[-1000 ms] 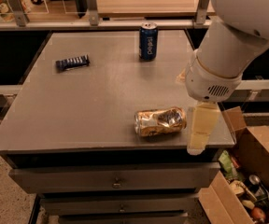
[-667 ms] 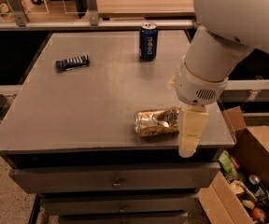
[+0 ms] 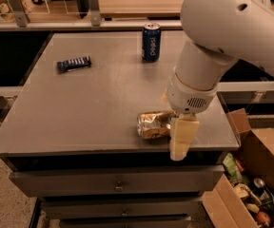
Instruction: Move orange can near rxbar blueberry
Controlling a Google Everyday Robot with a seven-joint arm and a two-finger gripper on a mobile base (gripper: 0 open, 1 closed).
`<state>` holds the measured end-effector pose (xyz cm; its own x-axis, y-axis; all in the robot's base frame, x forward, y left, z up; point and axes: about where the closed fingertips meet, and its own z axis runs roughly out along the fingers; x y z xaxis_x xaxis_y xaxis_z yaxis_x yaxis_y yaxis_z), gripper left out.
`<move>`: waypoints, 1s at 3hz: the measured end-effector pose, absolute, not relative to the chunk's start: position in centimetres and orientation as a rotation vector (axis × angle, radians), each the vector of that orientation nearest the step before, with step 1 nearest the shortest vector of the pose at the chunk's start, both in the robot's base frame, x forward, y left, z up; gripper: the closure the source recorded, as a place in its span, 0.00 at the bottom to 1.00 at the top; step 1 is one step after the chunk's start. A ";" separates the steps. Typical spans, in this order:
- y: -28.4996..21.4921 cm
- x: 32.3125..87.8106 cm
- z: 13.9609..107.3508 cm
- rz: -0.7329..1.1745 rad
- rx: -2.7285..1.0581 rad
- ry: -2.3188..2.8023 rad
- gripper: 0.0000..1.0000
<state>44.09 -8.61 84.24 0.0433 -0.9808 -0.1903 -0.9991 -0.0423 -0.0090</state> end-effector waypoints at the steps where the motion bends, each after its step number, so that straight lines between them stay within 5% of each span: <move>1: -7.9 44.1 83.9 0.226 -2.179 2.058 0.39; 3: -7.0 44.4 83.7 0.263 -2.191 2.042 0.63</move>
Offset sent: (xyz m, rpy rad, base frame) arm 0.0022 0.0197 -0.0090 0.0289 0.0457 0.0410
